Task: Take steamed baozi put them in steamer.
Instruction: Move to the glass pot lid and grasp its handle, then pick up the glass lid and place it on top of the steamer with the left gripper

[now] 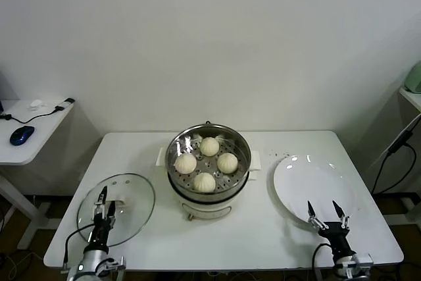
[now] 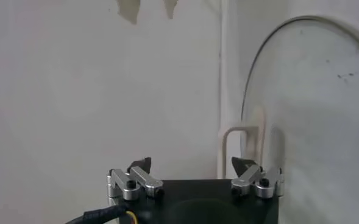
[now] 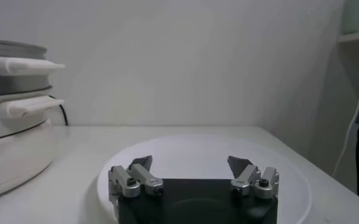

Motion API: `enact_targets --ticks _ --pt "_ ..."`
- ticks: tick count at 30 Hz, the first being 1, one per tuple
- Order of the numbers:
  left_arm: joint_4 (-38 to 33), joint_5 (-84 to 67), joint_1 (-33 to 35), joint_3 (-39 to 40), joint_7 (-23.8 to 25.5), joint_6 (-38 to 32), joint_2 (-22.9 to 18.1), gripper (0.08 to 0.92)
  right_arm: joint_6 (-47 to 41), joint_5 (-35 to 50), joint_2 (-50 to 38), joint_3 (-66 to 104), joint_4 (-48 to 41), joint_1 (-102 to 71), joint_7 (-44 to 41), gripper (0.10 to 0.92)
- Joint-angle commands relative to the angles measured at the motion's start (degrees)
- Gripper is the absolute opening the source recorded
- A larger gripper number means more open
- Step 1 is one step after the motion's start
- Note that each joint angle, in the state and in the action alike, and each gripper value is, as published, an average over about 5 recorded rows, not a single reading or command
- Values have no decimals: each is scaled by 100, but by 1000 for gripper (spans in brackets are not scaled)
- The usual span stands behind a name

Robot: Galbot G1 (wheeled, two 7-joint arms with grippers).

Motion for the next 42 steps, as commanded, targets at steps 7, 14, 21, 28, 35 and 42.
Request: enact_targets --ticks 7,14,21,28,35,42 --pt "569 94 -259 43 52 -31 105 637 5 -57 48 5 39 -39 -32 823" --pt "784 96 -333 62 -76 -104 89 437 -7 -102 51 6 85 -46 -28 823" --pt "348 -79 -173 53 27 -108 80 229 -47 -104 51 51 177 -54 -20 823" --pt "-990 -701 126 -25 443 13 171 132 -139 -64 17 123 326 -55 10 823" --pt "-2561 -1532 351 -194 1401 760 571 132 -424 -250 -85 160 575 -49 258 823" --pt "-3840 -1170 37 245 2496 1963 851 132 -725 -539 -61 144 792 -29 605 823"
